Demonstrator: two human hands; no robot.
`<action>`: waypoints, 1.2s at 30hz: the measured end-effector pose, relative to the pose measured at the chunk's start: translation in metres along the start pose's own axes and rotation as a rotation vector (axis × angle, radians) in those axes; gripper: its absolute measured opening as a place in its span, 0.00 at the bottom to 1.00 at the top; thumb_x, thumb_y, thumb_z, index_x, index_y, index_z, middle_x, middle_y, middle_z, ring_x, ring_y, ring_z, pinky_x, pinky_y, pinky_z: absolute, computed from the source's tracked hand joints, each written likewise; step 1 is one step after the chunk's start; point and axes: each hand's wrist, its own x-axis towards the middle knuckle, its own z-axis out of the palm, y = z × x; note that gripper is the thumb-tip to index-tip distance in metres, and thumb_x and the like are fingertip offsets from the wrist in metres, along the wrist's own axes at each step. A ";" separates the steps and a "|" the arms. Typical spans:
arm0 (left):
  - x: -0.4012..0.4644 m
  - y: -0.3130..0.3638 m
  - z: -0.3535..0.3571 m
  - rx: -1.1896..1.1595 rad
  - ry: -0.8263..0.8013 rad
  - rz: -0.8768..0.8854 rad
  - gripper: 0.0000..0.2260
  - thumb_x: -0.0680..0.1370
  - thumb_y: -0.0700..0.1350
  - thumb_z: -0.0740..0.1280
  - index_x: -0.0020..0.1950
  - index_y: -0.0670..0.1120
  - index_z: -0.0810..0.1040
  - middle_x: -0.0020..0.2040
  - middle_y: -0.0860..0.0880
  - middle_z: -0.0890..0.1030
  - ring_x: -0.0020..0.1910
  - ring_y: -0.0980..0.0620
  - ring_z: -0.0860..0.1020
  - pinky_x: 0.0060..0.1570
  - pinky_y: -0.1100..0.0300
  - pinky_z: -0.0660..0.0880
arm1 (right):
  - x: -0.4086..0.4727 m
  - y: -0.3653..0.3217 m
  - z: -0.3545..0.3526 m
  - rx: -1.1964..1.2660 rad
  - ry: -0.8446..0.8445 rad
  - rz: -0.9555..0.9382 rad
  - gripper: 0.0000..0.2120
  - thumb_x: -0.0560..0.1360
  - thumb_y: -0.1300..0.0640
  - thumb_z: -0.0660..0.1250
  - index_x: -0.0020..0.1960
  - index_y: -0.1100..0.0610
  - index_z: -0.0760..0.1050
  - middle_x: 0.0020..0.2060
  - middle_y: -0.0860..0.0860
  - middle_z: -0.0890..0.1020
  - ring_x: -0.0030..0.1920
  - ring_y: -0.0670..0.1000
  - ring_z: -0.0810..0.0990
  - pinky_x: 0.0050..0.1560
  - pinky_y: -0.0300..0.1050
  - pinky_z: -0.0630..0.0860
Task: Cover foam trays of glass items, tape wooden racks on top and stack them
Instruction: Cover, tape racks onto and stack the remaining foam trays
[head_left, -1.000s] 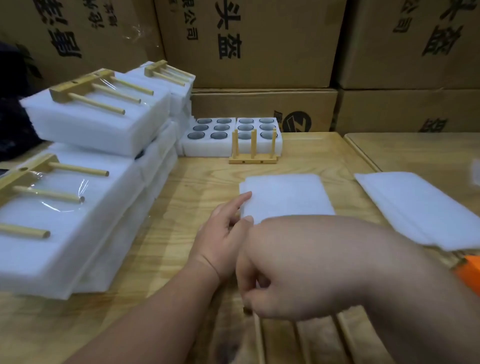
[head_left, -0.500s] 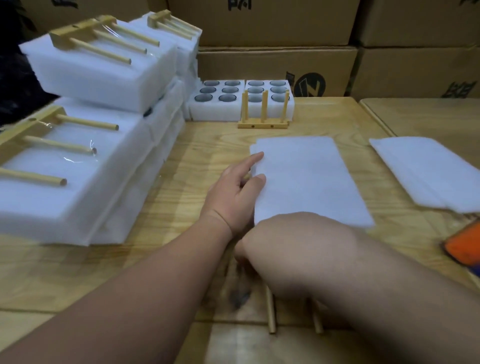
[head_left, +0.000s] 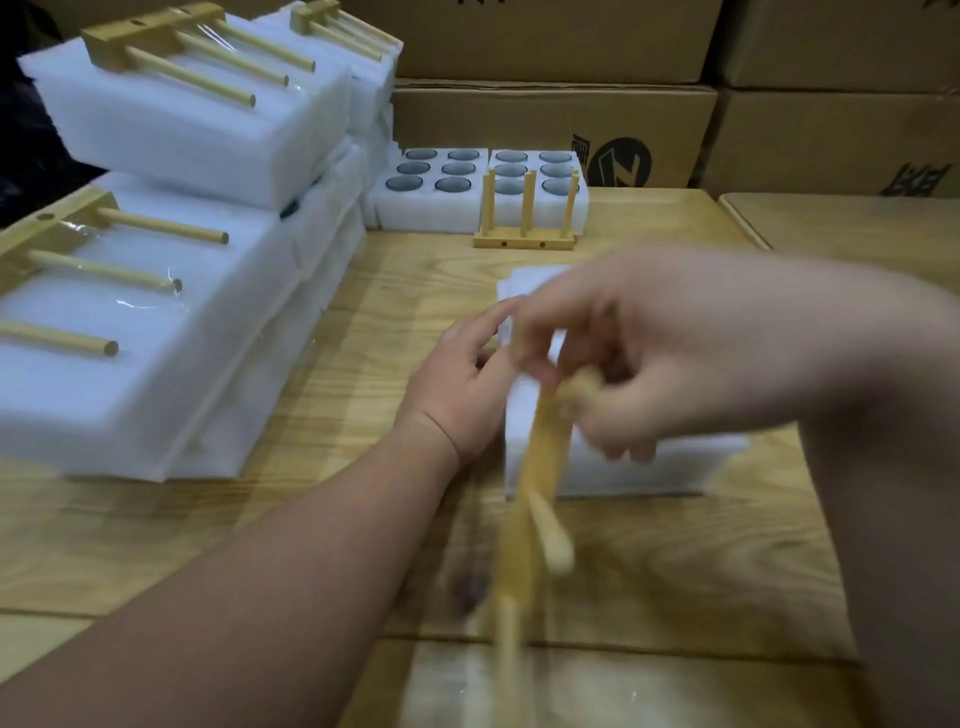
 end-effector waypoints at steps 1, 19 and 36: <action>0.002 -0.004 -0.004 0.063 -0.003 0.002 0.18 0.75 0.63 0.63 0.62 0.61 0.80 0.64 0.38 0.79 0.60 0.41 0.79 0.65 0.42 0.73 | 0.000 0.007 -0.004 0.060 0.084 -0.002 0.10 0.69 0.62 0.68 0.41 0.48 0.74 0.29 0.53 0.83 0.27 0.52 0.83 0.29 0.47 0.80; -0.003 -0.011 -0.013 -0.006 0.086 0.091 0.20 0.72 0.62 0.61 0.64 0.75 0.73 0.63 0.60 0.77 0.57 0.53 0.81 0.62 0.41 0.76 | 0.033 0.115 -0.002 0.536 1.039 0.521 0.07 0.80 0.54 0.68 0.44 0.51 0.81 0.36 0.53 0.86 0.29 0.45 0.81 0.29 0.40 0.76; -0.006 -0.008 -0.013 0.060 0.103 0.094 0.18 0.71 0.65 0.59 0.60 0.81 0.70 0.59 0.73 0.72 0.57 0.64 0.77 0.64 0.47 0.74 | 0.009 0.095 -0.023 0.251 0.968 0.345 0.12 0.79 0.51 0.70 0.38 0.51 0.85 0.32 0.58 0.81 0.28 0.47 0.78 0.30 0.39 0.78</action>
